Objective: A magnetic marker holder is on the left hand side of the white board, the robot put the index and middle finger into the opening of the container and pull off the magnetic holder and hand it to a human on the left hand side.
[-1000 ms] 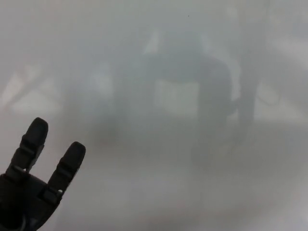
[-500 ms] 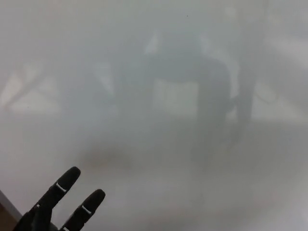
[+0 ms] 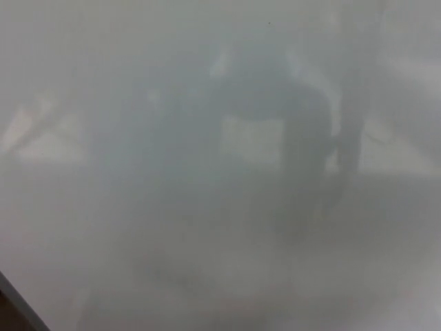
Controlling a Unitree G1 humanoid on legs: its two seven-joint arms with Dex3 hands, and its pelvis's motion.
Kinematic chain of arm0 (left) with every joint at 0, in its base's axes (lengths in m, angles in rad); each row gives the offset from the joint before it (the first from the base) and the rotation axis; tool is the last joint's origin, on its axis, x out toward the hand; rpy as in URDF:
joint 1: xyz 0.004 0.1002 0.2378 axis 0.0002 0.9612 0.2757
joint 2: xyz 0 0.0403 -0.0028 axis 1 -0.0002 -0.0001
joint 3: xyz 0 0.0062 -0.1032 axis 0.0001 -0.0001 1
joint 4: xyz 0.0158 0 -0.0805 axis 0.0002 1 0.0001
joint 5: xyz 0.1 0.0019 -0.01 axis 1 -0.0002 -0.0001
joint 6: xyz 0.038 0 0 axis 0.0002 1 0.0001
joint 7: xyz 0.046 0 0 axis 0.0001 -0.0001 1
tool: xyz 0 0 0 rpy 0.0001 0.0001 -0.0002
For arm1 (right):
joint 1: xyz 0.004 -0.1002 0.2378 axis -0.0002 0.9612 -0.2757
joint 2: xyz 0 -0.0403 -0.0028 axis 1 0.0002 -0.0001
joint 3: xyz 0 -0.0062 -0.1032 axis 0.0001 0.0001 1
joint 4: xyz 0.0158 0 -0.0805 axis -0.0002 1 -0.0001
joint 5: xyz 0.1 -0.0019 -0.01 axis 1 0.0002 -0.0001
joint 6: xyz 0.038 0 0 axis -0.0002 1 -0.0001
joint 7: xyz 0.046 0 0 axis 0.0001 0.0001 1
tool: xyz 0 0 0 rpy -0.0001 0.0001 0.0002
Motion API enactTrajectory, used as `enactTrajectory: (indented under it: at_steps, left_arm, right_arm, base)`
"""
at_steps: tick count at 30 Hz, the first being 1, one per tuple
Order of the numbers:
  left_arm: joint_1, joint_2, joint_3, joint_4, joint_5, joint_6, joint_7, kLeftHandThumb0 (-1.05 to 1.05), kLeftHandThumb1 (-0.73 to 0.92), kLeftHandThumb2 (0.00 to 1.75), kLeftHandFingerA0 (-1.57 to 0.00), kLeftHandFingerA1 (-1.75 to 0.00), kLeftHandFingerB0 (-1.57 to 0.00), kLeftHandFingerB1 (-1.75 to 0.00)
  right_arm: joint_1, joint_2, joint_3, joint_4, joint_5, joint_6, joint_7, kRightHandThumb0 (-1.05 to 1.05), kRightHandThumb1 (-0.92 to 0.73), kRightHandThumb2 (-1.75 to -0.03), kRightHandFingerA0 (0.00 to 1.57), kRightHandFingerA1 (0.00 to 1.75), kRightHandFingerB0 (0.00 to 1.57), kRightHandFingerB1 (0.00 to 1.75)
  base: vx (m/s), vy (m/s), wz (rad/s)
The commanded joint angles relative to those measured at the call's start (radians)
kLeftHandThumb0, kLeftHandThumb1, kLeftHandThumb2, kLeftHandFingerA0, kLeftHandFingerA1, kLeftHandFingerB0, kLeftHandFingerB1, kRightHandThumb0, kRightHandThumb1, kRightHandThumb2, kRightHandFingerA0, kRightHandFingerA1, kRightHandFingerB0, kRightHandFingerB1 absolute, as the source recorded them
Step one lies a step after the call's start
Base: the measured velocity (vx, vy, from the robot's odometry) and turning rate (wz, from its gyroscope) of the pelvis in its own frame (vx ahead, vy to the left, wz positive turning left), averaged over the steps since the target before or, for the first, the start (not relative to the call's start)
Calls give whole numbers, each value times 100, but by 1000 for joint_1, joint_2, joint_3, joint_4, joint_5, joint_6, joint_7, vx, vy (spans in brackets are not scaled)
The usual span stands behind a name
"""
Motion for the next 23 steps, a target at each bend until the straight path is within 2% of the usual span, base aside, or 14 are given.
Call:
enactTrajectory:
  at_steps: [1,8,9,14,15,19,20,23]
  left_arm:
    - [9,76,-167,238,443,-429,463,-61,45,72,-17,-41,-10,-35]
    - [-7,79,-189,286,439,-479,487,-60,45,72,-18,-41,-10,-35]
    - [-7,79,-188,290,436,-483,486,-60,45,72,-18,-41,-10,-35]
    - [-15,74,-191,320,432,-510,492,-58,45,71,-18,-41,-10,-35]
    - [-17,72,-187,326,429,-517,490,-59,45,71,-16,-41,-10,-35]
    - [-23,66,-176,346,424,-531,485,-59,44,71,-17,-41,-10,-35]
    - [-26,66,-175,351,426,-533,485,-61,43,71,-17,-42,-11,-35]
    - [-33,63,-165,370,428,-544,480,-58,44,71,-17,-42,-11,-35]
  right_arm:
    - [44,-18,6,3,-9,-48,-12,-59,-78,-64,48,41,21,28]
    - [37,-17,7,4,-9,-26,-18,-62,-76,-64,50,41,20,28]
    - [37,-16,5,4,-6,-26,-14,-67,-63,-94,45,55,15,42]
    - [38,-17,7,3,-8,-28,-20,-66,-64,-94,45,54,16,42]
    - [39,-17,6,4,-7,-27,-17,-60,-77,-64,51,41,20,28]
    - [37,-15,2,4,-1,-25,-6,-60,-76,-64,50,41,20,28]
    - [37,-15,0,4,2,-27,-3,-66,-63,-93,45,55,15,41]
    - [37,-15,-3,5,4,-26,2,-67,-63,-94,45,55,15,42]
  base:
    - [0,0,0]
    - [0,0,0]
    - [0,0,0]
    - [0,0,0]
    - [0,0,0]
    - [0,0,0]
    - [0,0,0]
    - [0,0,0]
